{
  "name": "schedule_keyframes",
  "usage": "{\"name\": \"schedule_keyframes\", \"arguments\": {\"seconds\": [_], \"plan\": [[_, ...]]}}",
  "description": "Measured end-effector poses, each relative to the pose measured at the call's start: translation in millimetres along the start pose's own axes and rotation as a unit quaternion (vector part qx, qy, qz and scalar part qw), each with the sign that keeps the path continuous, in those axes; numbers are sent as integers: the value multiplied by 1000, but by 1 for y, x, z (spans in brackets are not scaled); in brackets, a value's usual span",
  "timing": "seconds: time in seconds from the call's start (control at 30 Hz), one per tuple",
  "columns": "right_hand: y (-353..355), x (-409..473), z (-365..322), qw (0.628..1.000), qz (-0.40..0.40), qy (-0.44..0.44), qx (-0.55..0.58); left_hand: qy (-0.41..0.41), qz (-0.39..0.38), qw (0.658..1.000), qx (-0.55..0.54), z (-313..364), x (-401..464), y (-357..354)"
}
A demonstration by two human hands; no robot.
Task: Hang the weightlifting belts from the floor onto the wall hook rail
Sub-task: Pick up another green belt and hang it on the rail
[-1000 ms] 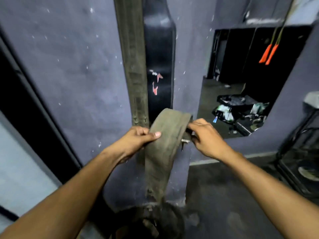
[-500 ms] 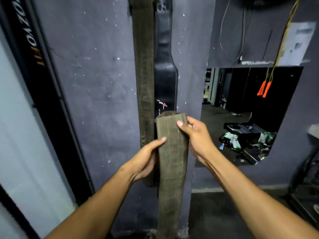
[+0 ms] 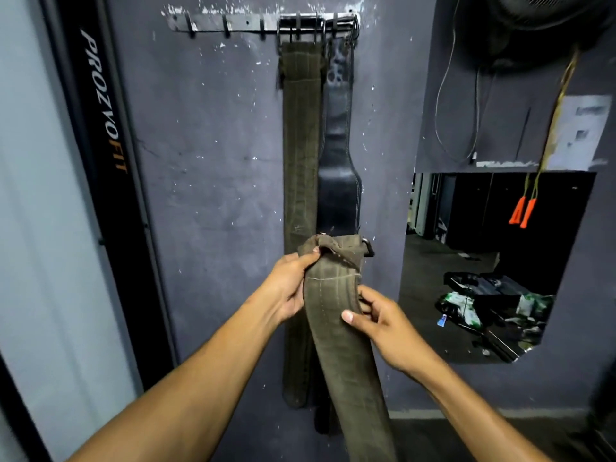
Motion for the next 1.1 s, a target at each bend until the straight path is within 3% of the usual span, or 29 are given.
{"name": "schedule_keyframes", "arguments": {"seconds": [0.13, 0.2, 0.27, 0.37, 0.47, 0.57, 0.63, 0.7, 0.77, 0.93, 1.03, 1.1], "plan": [[10, 12, -12, 991, -7, -4, 131, -92, -65, 993, -30, -4, 2, -1], [16, 23, -23, 988, 34, -10, 151, -125, -92, 988, -15, -6, 3, 0], [22, 37, -36, 988, 117, 5, 102, -143, -99, 985, 13, -12, 6, 0], [29, 54, -50, 962, 260, 59, -60, -166, -100, 974, 121, -16, 7, 0], [27, 59, -51, 948, 286, 100, -103, -134, -153, 958, 202, -9, -4, 2], [25, 62, -55, 943, 289, 134, -94, -104, -180, 964, 168, 16, -21, -8], [22, 69, -60, 944, 284, 141, -95, -100, -150, 964, 195, 29, -24, -17], [19, 75, -65, 948, 269, 141, -97, -131, -83, 941, 301, 36, -18, -20], [16, 78, -70, 952, 257, 142, -89, -177, -36, 927, 330, 34, -12, -21], [5, 68, -61, 968, 214, 130, -27, -240, 7, 945, 224, 27, -3, -24], [-3, 60, -54, 944, 273, 129, -135, -235, 1, 950, 207, 23, 2, -27], [-3, 59, -56, 929, 304, 156, -145, -233, -11, 955, 184, 20, 3, -30]]}}
Point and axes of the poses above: each hand's wrist, its own x-axis towards the middle knuckle, its own y-axis out of the back of the hand, z = x × y, the point moved 1 cm from there along x, towards the middle knuckle, and after that the axes turned 8 degrees about -z, right-handed, at the moved point
